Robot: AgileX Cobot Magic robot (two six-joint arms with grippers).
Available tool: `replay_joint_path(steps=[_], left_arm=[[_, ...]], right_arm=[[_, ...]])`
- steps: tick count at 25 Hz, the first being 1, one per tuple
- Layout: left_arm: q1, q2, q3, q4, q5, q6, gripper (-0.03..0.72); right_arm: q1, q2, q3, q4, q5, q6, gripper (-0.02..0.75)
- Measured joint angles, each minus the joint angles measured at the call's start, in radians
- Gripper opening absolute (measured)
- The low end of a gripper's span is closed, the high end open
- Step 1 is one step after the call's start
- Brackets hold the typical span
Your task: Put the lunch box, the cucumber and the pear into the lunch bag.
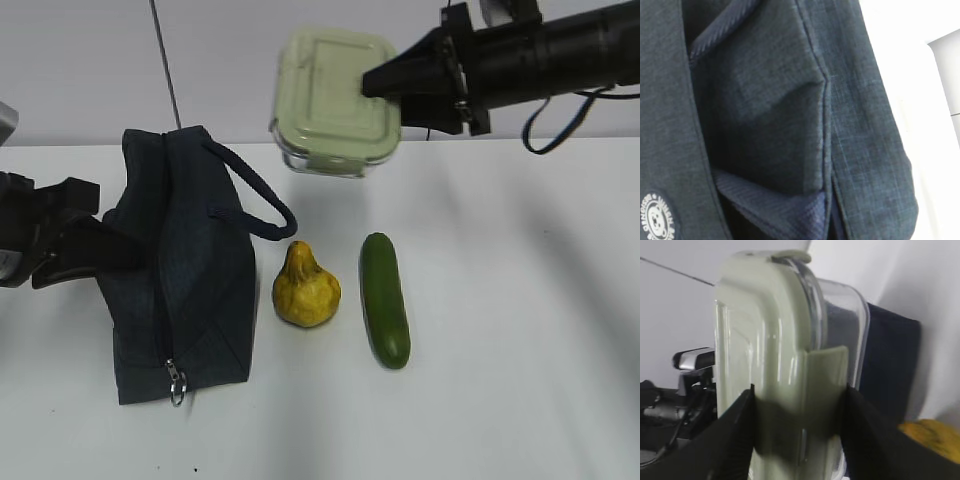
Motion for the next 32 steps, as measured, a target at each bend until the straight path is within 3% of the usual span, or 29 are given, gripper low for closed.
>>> replay_joint_path(steps=[10,15,19,27,32], left_arm=[[0.0,0.0,0.0,-0.045,0.002,0.025,-0.018],[0.0,0.0,0.0,-0.116,0.01,0.072,-0.018],[0.0,0.0,0.0,-0.129,0.02,0.082,-0.018],[0.0,0.001,0.0,-0.132,0.019,0.084,-0.018],[0.0,0.002,0.0,-0.125,0.013,0.086,-0.018]], right_arm=[[0.227,0.018,-0.096,0.132,-0.068,-0.037,0.379],[0.273,0.069,-0.1,0.256,-0.155,-0.099,0.379],[0.279,0.115,-0.105,0.292,-0.194,-0.11,0.379],[0.279,0.193,-0.107,0.271,-0.171,-0.095,0.379],[0.275,0.199,-0.112,0.056,-0.171,-0.012,0.379]])
